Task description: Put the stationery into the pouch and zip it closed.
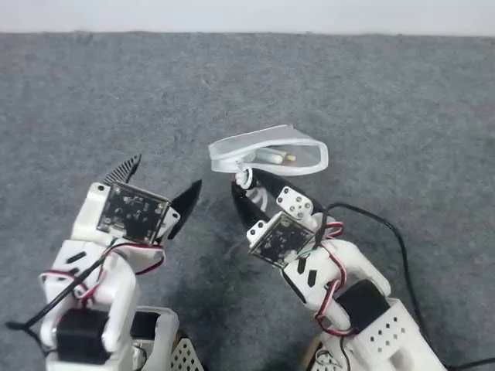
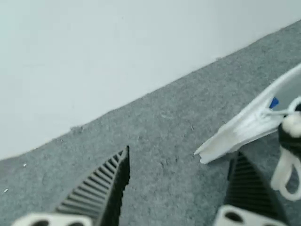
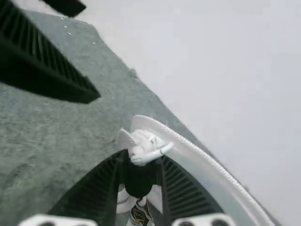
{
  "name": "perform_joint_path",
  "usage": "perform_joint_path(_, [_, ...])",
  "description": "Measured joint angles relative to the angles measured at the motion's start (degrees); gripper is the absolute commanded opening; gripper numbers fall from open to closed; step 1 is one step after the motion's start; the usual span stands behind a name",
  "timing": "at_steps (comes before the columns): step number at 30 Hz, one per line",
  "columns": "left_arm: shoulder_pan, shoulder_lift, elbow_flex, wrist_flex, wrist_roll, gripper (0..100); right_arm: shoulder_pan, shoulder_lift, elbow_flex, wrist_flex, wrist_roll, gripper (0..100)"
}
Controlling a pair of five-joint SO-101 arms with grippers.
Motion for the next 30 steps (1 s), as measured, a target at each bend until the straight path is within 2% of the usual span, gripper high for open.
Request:
perform_joint_path(4, [2.1,-1.5,6.1,-2.5,0.3,32,0.1,0.0,-5.5,9.4,2.9,0.6])
perform_joint_path(8, [8.3,-2.9,9.5,-2.9,0.3,32,0.6,0.1,-10.8,19.1,6.6,0.6])
perform_joint_path(13, [14.4,-2.9,11.6,-2.9,0.3,32,1.3,0.1,-14.9,25.8,8.2,0.6])
perform_joint_path(19, [19.3,-2.9,11.6,-3.5,0.3,32,1.4,0.1,-18.5,31.3,8.4,0.6])
perform_joint_path(25, [21.9,-3.1,12.7,-6.3,0.3,32,1.4,-2.1,-18.6,31.7,8.4,0.6])
perform_joint_path(30, [22.6,-2.6,18.0,-11.1,0.3,32,-2.7,-9.2,-18.6,34.8,8.4,0.6])
